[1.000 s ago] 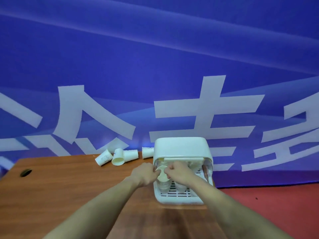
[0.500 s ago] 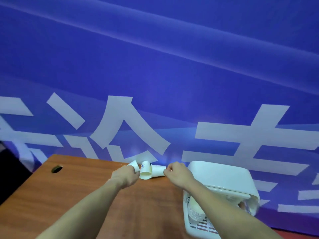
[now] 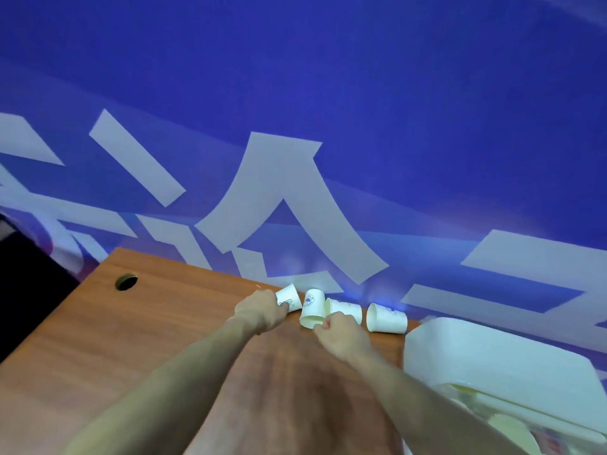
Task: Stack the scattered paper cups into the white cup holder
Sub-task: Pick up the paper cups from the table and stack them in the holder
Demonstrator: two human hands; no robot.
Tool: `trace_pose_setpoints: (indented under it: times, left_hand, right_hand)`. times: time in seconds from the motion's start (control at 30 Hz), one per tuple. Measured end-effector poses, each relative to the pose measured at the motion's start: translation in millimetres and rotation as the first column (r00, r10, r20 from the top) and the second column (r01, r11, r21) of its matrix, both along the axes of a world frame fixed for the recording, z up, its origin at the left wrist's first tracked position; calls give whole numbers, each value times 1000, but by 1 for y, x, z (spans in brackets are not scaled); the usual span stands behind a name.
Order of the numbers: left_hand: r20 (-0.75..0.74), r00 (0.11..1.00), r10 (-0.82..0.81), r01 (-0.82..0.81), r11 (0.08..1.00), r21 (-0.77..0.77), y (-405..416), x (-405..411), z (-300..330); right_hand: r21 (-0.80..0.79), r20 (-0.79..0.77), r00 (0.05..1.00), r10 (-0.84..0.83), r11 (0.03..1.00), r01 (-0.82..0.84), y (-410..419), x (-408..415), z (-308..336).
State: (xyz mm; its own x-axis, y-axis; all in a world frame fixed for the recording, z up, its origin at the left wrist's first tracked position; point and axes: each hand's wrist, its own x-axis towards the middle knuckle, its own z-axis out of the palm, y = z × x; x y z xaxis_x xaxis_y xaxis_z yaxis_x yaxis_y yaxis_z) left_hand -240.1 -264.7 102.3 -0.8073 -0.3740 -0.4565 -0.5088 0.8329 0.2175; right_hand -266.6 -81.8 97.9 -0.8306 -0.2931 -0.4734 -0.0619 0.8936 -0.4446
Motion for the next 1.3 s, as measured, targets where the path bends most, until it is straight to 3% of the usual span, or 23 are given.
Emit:
trace_pose_setpoints:
  times: [0.2,0.37,0.43,0.53,0.6,0.7,0.83,1.03,1.3]
  left_hand:
    - [18,999,33,-33,999,13,-6,-34,-32]
    - [35,995,92,-92,996,4,-9,-61,-59]
    - [17,993,121,-121,993,7,-8,-75,-67]
    - [1,993,120,-120,992,-31,-5,-89,-78]
    - [8,994,113,-112,992,-65,-2,-94,-84]
    - [7,995,103,-102,991,-85,2,-97,-91]
    - [-33,996,80,-84,989,-121,0,-94,-92]
    - [-19,999,48,-51,982,-179,-7,-74,-78]
    - [-10,999,46,-47,986,-159,-11,-25,-20]
  right_hand:
    - [16,75,982,-174,985,173,-26,-22,-50]
    - [-33,195,906,-376,921,389,-42,-39,-80]
    - [-106,334,789,-515,812,575,-50,-44,-95]
    - [-119,626,488,-609,544,831,-56,-50,-108]
    - [-110,685,394,-613,447,888,-59,-51,-110]
    - [-113,685,341,-644,369,923,-59,-52,-116]
    - [-123,645,396,-654,422,898,-51,-54,-114]
    - [-208,518,623,-586,619,757,-41,-46,-92]
    - [-262,163,906,-391,868,422,-21,-17,-26]
